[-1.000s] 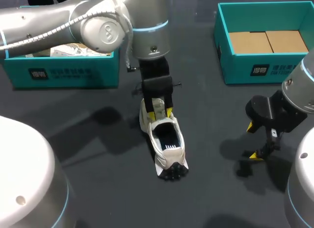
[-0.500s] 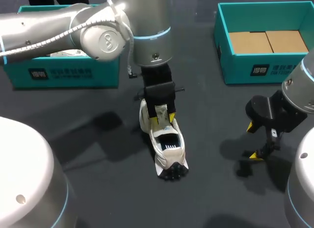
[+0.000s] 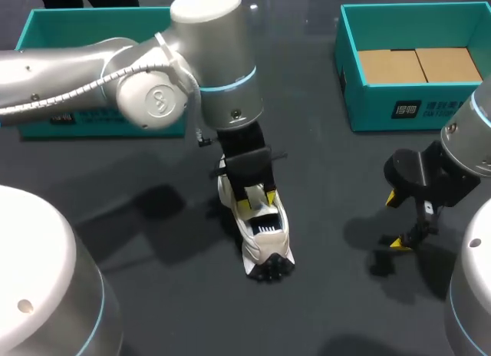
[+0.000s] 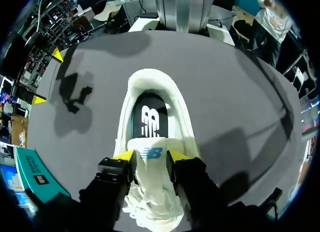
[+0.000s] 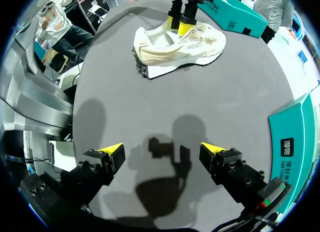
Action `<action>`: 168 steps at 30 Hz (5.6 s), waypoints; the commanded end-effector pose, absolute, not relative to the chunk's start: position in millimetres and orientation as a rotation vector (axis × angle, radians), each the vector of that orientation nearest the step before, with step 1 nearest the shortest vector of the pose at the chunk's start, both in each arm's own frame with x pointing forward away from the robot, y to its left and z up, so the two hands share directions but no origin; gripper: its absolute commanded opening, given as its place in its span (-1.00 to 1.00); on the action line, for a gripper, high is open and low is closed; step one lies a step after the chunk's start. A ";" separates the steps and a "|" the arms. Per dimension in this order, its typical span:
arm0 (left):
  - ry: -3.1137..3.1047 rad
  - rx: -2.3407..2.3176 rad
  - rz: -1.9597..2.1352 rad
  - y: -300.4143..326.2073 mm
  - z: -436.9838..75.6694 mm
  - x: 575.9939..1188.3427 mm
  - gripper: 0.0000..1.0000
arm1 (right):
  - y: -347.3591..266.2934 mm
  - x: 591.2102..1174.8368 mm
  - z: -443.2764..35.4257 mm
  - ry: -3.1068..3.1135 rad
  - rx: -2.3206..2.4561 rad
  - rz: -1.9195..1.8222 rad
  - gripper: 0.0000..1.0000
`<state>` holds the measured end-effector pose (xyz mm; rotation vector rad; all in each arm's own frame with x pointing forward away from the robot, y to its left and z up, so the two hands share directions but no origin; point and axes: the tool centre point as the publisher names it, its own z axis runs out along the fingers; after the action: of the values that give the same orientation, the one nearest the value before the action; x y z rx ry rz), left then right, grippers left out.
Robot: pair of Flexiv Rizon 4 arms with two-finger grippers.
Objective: Take the shoe out of the shoebox, open the shoe tongue, remove and reinsert the insole, then place the shoe into the shoebox
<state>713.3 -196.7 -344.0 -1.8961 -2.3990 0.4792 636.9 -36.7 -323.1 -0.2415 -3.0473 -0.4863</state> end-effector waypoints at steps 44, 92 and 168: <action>-3.055 0.121 0.235 -197.2 -269.0 641.5 1.00 | -36.9 635.8 -323.1 -3.049 -0.242 -0.486 1.00; -3.079 0.388 0.149 -214.4 -378.7 600.0 1.00 | -36.9 635.8 -323.1 -3.049 -0.242 -0.486 1.00; -3.070 0.130 0.092 -131.2 -209.3 707.5 -1.00 | -36.9 635.8 -323.1 -3.049 -0.242 -0.486 1.00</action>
<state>710.7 -135.0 -214.8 0.1296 -3.0623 0.0862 636.9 -36.8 -323.1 -0.2416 -3.0472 -0.4862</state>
